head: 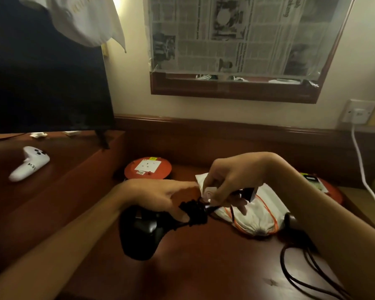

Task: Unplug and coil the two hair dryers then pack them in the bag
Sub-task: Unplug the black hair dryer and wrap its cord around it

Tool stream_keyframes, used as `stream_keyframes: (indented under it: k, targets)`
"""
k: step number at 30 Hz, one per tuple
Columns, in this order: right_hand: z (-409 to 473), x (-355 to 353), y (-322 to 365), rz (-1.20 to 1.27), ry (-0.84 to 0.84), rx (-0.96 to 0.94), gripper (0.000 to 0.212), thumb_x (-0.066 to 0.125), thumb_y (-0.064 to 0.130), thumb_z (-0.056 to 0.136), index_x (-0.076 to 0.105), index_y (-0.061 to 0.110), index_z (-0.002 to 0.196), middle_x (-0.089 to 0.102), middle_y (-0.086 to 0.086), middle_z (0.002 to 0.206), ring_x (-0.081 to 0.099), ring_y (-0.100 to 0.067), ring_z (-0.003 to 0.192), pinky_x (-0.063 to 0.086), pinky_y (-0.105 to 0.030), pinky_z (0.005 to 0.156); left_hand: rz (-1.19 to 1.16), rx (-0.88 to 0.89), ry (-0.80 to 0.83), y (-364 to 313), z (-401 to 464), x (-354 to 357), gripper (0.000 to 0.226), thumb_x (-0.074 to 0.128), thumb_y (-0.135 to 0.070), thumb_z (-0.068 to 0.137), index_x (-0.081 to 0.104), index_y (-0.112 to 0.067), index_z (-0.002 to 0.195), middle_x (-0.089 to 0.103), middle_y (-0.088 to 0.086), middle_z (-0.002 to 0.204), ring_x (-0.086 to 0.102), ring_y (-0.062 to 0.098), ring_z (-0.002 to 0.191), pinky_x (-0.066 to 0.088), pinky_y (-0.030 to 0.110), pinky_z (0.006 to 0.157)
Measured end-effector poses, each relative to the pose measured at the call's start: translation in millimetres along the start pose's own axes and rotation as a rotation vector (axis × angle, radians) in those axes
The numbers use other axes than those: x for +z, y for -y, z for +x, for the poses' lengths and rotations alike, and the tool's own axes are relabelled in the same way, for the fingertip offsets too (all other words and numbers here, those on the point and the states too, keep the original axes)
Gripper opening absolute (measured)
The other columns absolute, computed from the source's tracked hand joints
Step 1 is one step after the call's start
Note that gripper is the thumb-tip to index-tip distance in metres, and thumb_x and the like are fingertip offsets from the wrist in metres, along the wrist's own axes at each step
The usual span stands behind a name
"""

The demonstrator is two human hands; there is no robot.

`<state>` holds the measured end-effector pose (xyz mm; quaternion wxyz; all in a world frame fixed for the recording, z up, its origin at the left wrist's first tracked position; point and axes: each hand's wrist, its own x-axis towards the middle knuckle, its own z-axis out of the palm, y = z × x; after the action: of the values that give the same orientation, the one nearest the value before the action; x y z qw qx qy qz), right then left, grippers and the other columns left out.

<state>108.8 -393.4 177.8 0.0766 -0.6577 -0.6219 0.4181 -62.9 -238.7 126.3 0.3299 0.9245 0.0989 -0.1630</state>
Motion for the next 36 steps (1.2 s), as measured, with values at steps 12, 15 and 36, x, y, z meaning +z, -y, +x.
stream_keyframes:
  k: [12,15,36]
  targets:
    - [-12.3,92.6,-42.3,0.259,-0.613,-0.237,0.032,0.055,0.029,0.103,0.063,-0.002,0.099,0.065,-0.005,0.062,0.064,-0.024,0.055,0.052,-0.040,0.057,-0.714,0.330,-0.210,31.9,-1.6,8.3,0.066,0.067,-0.009,0.093,0.048,-0.033,0.152,0.065,0.001,0.137,0.076,0.016,0.097,0.060,0.029,0.081]
    - [-5.3,110.8,-57.8,0.144,-0.777,-0.193,0.030,0.051,0.033,0.105,0.065,0.019,0.083,0.062,0.004,0.068,0.055,-0.010,0.059,0.042,-0.032,0.059,-0.867,0.446,-0.238,34.9,2.0,25.6,0.065,0.065,-0.005,0.096,0.048,-0.034,0.152,0.061,0.006,0.145,0.074,0.030,0.091,0.061,0.038,0.081]
    - [8.0,77.7,-116.0,-0.098,-0.940,-0.068,0.040,0.082,0.016,0.082,0.075,0.050,0.101,0.046,0.011,0.152,0.042,-0.004,0.130,0.032,-0.012,0.105,-0.856,0.540,0.137,26.0,0.9,76.8,0.076,0.068,-0.009,0.088,0.041,-0.029,0.156,0.049,0.053,0.127,0.068,0.038,0.081,0.056,0.042,0.073]
